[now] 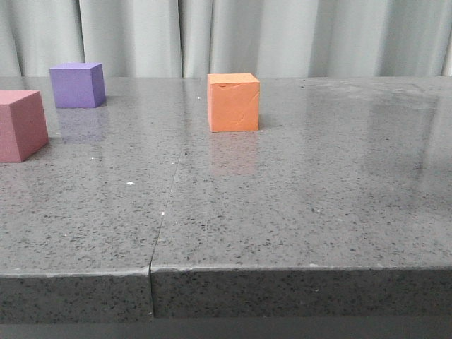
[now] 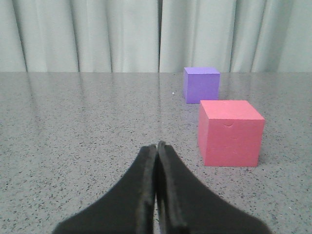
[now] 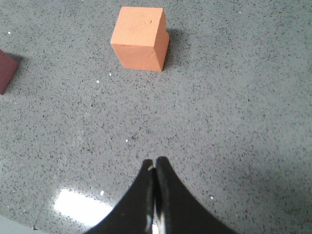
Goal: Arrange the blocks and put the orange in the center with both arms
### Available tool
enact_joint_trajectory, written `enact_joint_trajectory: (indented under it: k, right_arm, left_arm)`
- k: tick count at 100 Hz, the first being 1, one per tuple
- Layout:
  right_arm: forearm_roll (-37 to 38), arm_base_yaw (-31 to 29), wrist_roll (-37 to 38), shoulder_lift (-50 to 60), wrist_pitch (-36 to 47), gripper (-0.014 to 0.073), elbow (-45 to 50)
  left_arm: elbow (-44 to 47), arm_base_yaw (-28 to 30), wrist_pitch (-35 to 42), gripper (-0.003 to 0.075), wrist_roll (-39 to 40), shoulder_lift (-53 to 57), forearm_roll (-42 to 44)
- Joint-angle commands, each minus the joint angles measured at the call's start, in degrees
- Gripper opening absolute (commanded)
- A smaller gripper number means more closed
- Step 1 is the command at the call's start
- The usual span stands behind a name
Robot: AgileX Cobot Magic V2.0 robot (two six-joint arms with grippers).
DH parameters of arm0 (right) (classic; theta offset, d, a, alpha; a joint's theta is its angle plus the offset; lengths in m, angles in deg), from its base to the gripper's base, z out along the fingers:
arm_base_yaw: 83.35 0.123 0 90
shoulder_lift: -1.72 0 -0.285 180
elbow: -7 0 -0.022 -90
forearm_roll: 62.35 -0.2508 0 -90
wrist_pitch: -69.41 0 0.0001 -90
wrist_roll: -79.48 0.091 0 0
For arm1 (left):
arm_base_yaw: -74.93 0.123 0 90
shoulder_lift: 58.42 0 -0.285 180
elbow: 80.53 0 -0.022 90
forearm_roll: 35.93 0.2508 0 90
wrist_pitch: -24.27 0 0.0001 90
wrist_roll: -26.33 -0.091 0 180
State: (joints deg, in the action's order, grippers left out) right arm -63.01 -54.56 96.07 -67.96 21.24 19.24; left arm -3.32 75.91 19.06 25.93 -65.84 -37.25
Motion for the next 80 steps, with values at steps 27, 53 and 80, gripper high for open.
enact_joint_trajectory:
  k: [27,53,80]
  right_arm:
    - [0.7,-0.3,-0.5,18.2,14.6,-0.0068,17.8]
    - [0.7,-0.3,-0.5,30.9,17.3,-0.0068,27.4]
    - [1.0,-0.3,-0.5,41.8,17.1,-0.0068,33.3]
  left_arm:
    - [2.3,-0.5,6.7,-0.0020,0.4,1.5,-0.3]
    - [2.3,-0.5,10.9,-0.0020,0.4,1.5,-0.3]
    - [1.9,-0.5,10.5,-0.0020,0.4,1.5,-1.0]
